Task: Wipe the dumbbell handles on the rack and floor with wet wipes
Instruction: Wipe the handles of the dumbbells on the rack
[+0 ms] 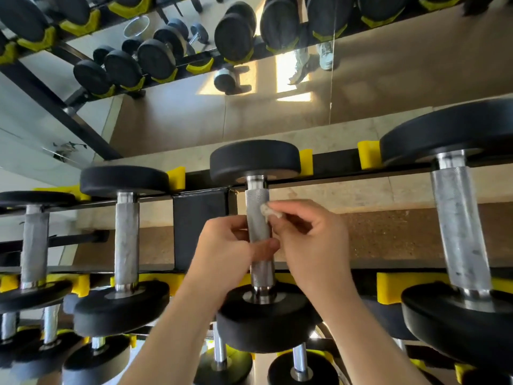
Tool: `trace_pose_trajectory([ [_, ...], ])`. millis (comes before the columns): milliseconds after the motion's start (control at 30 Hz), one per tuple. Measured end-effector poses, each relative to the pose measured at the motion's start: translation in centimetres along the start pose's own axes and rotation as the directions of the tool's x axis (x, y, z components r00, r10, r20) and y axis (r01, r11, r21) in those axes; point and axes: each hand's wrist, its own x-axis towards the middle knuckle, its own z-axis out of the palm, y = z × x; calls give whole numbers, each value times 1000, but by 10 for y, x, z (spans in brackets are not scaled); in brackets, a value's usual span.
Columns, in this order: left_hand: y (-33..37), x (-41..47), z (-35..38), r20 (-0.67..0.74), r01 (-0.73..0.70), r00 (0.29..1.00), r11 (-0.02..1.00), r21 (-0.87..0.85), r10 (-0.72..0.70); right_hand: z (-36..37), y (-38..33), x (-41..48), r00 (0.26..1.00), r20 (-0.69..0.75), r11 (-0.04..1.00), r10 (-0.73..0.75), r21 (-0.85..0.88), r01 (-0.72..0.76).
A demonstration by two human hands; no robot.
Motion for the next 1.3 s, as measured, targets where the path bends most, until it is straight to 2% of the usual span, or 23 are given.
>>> trace_pose_trajectory([
  [133,-5,10,-15,177,30,984,990,-136,-6,16,-1,28,980,-143,986,-139,-108,124],
  [300,-17,20,-32,308,49,951,973,-227,24,9,1,-8,980,17,968,-201,-151,201],
  [367,-17,21,-35,339,25,940,979,-200,45,10,-1,-4,972,17,958,-236,-165,236],
  [467,-18,19,-31,336,-2,940,989,-150,53,15,-4,21,964,-77,952,-255,-192,237],
  [533,-17,14,-28,333,-8,941,990,-138,54,10,-2,10,977,-27,963,-213,-172,206],
  [600,-15,8,-28,332,-56,941,998,-35,64,-1,-1,-17,986,82,974,-147,-159,159],
  [700,-13,0,-27,236,-185,962,966,181,140,-5,-1,-18,976,145,967,-164,-172,188],
  [833,-14,-16,-16,-30,-258,963,946,195,269,6,-3,15,986,17,974,-167,-155,168],
  [900,-19,-22,-12,-106,-259,953,947,192,282,-1,1,-9,990,91,984,-110,-131,122],
  [967,-22,-27,-10,-146,-252,949,949,191,281,-12,0,-37,979,195,989,-54,-128,79],
  [1033,-23,-30,-8,-156,-250,947,948,196,282,-13,0,-31,972,228,986,-64,-136,97],
  [1167,-22,-36,-7,-157,-238,949,950,204,272,-1,-4,9,988,98,976,-122,-167,137],
  [1233,-22,-36,-8,-158,-240,948,947,213,276,-9,-2,-11,971,236,976,-43,-196,91],
  [1300,-22,-37,-9,-164,-236,948,948,214,273,-19,-5,-34,914,405,976,30,-208,60],
])
